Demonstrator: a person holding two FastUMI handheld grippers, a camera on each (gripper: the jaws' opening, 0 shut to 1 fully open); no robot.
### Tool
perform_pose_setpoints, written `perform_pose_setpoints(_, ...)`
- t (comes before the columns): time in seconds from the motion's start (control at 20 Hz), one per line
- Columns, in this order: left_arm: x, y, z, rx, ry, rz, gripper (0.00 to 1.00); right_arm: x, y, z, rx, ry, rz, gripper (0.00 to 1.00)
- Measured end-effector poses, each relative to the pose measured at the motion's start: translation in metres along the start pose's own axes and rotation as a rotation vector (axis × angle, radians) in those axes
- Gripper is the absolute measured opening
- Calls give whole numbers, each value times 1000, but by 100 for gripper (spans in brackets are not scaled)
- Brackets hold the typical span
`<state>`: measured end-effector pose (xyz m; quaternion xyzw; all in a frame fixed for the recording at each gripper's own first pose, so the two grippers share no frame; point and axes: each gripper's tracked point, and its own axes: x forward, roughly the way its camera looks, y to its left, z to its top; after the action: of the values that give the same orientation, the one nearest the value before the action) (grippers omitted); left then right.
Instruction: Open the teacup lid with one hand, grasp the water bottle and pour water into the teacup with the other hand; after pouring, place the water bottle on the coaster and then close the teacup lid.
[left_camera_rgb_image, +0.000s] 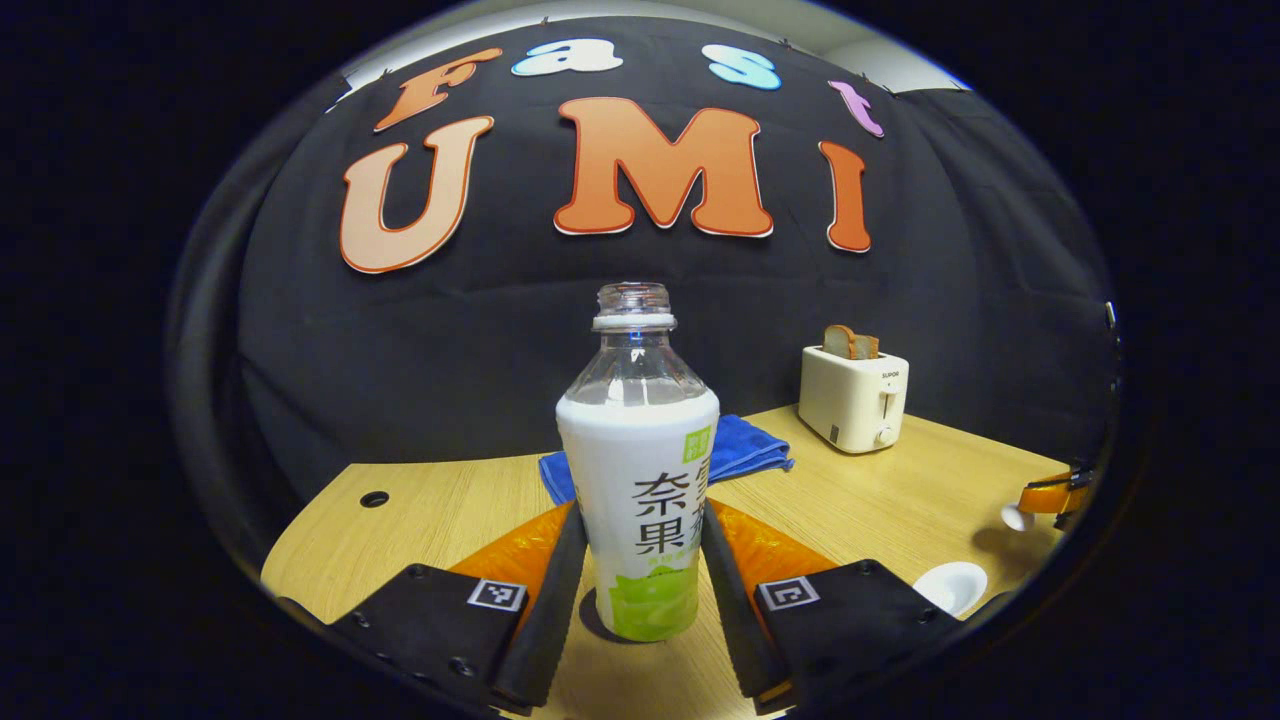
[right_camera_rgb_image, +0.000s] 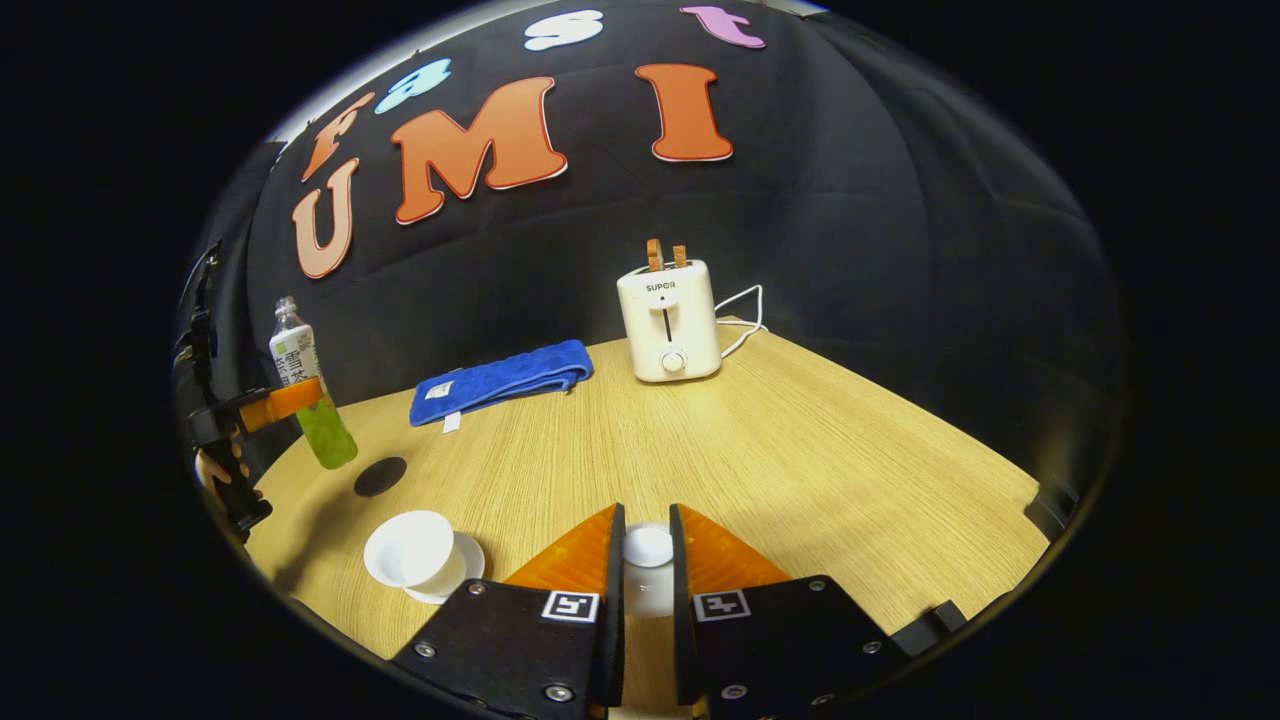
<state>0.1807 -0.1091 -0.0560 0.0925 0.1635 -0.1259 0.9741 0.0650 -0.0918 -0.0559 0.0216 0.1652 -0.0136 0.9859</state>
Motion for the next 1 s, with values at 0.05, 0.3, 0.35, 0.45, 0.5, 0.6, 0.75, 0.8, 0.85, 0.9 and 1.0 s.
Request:
perform_pose_setpoints(0.05,7,2,-5,-1,9,7,70,1,-1,0,-1,1,-2,20)
perform_pose_setpoints(0.3,26,8,-19,-15,23,15,70,4,-3,-4,-6,13,-12,20)
perform_pose_setpoints(0.35,30,8,-21,-15,22,17,70,4,-3,-5,-3,20,-10,20)
perform_pose_setpoints(0.45,35,9,-26,-14,29,15,69,5,-3,-6,1,22,-7,20)
perform_pose_setpoints(0.5,37,9,-29,-15,35,15,69,6,-3,-7,-3,22,-10,20)
perform_pose_setpoints(0.6,40,9,-37,-18,54,16,70,8,-4,-8,-12,25,-20,20)
perform_pose_setpoints(0.75,44,13,-41,-24,61,19,69,12,-9,-12,-23,39,-42,20)
perform_pose_setpoints(0.8,44,14,-44,-23,67,22,70,12,-9,-13,-19,44,-39,20)
perform_pose_setpoints(0.85,45,14,-46,-25,72,21,70,13,-9,-14,-20,45,-40,20)
perform_pose_setpoints(0.9,45,15,-47,-30,74,18,69,14,-8,-15,-23,46,-42,20)
perform_pose_setpoints(1.0,45,16,-47,-35,71,20,70,13,-7,-15,-27,48,-39,20)
